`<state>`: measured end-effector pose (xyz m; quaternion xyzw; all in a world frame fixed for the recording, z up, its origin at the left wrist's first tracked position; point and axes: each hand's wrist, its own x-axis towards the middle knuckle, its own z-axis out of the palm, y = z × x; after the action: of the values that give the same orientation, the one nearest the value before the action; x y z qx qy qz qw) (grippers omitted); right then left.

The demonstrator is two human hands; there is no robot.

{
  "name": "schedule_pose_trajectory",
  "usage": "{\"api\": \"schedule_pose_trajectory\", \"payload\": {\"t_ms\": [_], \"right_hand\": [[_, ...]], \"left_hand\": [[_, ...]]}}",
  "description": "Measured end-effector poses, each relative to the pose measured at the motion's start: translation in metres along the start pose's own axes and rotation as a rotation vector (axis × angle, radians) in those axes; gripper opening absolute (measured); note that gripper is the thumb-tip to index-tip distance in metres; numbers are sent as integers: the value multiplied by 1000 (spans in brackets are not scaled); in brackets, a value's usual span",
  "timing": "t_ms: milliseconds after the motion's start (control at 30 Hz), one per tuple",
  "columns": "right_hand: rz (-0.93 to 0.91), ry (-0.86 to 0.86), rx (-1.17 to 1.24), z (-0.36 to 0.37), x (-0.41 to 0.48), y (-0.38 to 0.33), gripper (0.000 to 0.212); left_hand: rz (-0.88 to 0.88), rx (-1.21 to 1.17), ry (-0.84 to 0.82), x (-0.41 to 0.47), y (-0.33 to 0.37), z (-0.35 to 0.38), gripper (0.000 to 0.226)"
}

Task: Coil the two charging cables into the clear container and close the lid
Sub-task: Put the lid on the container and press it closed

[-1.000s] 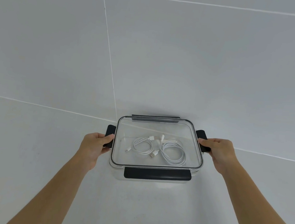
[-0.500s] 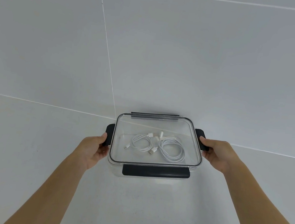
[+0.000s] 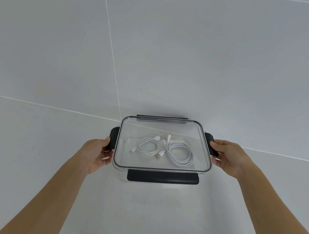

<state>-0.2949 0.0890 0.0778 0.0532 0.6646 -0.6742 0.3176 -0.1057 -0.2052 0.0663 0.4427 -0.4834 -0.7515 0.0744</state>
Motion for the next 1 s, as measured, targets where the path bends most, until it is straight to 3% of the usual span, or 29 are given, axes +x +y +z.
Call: {"api": "schedule_pose_trajectory", "payload": {"t_ms": [167,367,467,633,833,1000], "right_hand": [[-25,-4,-64,3,-1,-1,5],[-159,87,-201,5,-4,-3,21],[-236,119,-295,9,-5,-3,28],[-239,77,-412,16,-8,-6,29],[-230,57,-472,20,-11,-5,13],[-234,64,-543,24,-6,-1,13]], "left_hand": [[110,236,102,1,-3,1,22],[416,487,316,-4,-4,2,6],[520,545,297,-14,-2,7,20],[431,643,216,-14,3,10,45],[412,549,126,-15,2,12,9],[380,659,139,-8,1,5,19]]}}
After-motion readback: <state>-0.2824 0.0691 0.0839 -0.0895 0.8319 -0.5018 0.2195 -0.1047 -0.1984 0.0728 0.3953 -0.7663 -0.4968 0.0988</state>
